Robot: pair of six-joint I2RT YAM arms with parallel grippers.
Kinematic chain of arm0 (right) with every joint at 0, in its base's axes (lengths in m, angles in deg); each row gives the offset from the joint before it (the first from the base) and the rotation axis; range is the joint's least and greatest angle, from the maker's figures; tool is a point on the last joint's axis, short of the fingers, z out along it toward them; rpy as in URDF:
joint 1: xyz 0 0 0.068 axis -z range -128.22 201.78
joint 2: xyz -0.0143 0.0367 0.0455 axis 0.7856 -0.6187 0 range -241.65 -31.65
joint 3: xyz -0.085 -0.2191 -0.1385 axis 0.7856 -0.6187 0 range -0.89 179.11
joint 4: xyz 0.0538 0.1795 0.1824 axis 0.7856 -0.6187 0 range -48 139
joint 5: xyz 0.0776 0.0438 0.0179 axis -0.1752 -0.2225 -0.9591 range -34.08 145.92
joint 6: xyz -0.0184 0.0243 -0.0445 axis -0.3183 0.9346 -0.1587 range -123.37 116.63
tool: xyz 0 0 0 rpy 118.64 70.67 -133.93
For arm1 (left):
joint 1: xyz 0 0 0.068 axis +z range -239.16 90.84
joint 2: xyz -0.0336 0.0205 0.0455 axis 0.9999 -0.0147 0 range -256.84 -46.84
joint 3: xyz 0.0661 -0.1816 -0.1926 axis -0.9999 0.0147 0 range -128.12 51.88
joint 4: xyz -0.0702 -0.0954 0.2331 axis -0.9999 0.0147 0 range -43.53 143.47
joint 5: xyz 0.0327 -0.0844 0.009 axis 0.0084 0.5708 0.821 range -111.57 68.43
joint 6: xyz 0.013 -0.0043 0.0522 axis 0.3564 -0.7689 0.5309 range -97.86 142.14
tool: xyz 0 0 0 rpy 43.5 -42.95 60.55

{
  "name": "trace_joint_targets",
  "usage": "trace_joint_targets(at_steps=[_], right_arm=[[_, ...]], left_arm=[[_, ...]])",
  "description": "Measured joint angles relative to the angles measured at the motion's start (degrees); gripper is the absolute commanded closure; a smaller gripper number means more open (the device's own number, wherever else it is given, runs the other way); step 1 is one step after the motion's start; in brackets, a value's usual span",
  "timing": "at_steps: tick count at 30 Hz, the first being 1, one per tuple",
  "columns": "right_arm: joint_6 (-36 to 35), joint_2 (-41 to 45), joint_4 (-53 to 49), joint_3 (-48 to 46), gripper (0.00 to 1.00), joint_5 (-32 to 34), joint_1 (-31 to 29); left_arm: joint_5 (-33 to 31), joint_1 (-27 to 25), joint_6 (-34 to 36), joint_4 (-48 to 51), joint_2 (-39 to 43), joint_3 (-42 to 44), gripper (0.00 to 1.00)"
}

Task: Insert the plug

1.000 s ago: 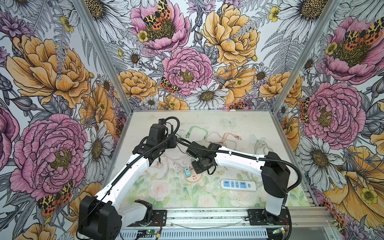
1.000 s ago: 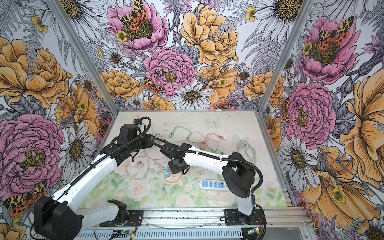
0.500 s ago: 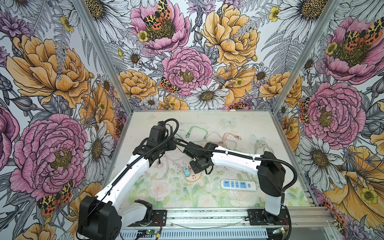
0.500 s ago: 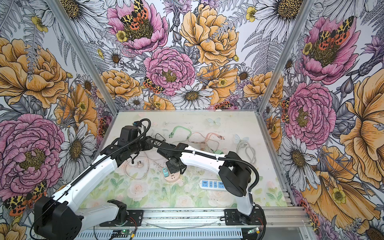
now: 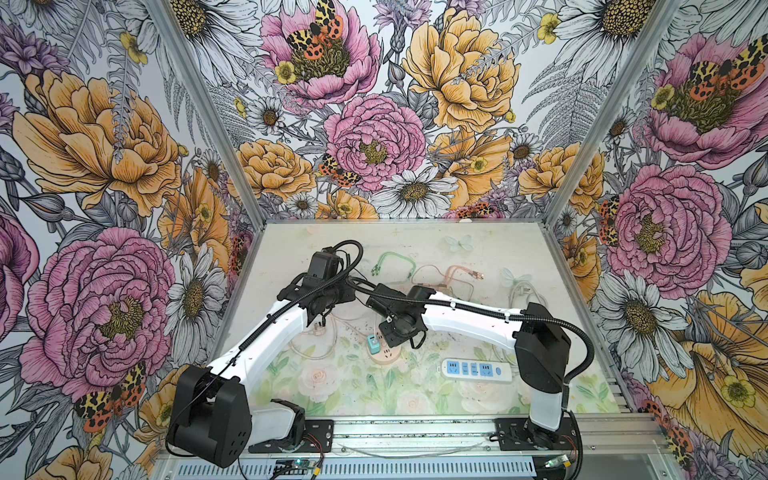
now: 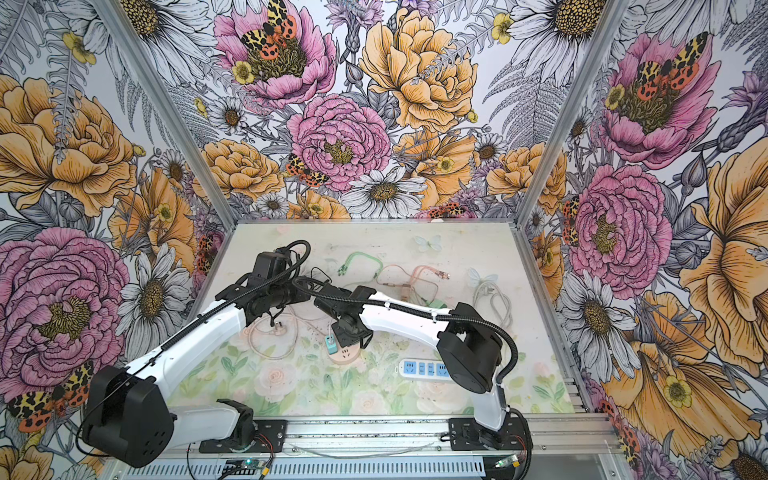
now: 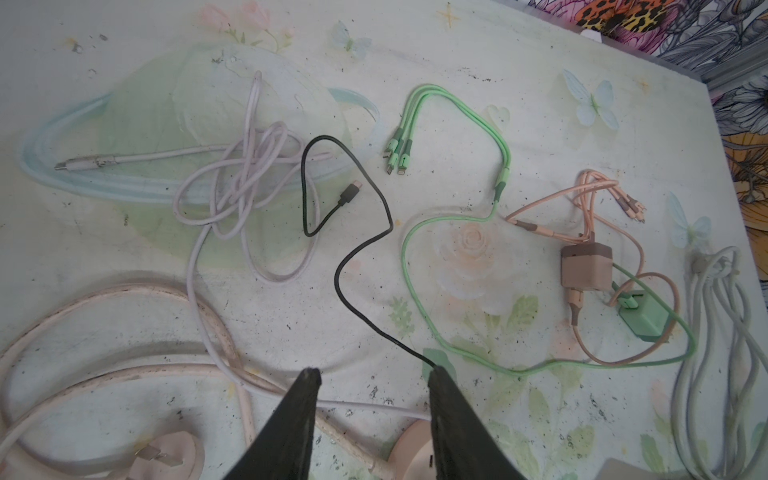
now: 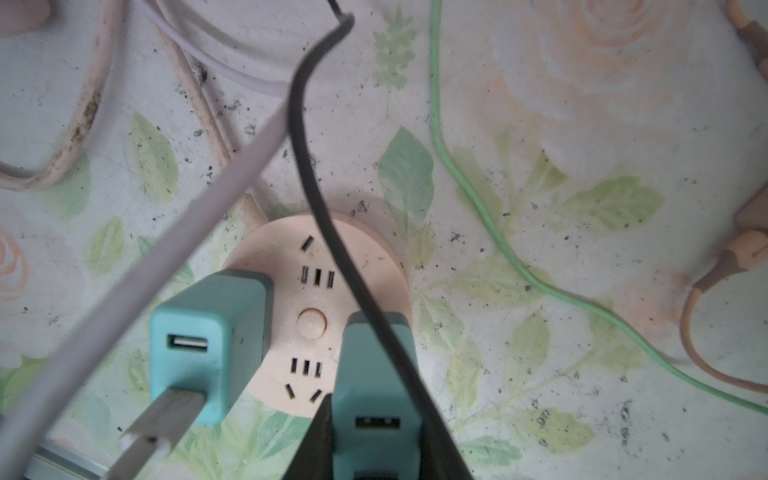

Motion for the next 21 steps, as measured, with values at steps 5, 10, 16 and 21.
trace_joint_targets(at_steps=[5, 10, 16, 21], right_arm=[[0.0, -0.1, 0.0, 0.0, 1.00, -0.1, 0.0], [0.0, -1.4, 0.5, 0.2, 1.00, -0.2, -0.4], [-0.2, -1.9, 0.7, 0.5, 1.00, -0.1, -0.5], [-0.3, -2.6, 0.3, 1.0, 1.00, 0.1, -0.7]], left_arm=[[0.0, 1.0, -0.4, 0.0, 0.4, 1.0, 0.54], [0.0, 2.7, -1.0, 0.0, 2.4, 2.7, 0.54], [0.0, 3.8, -1.0, 0.0, 3.7, 3.1, 0.53], [0.0, 3.8, -1.0, 0.0, 3.9, 4.0, 0.54]])
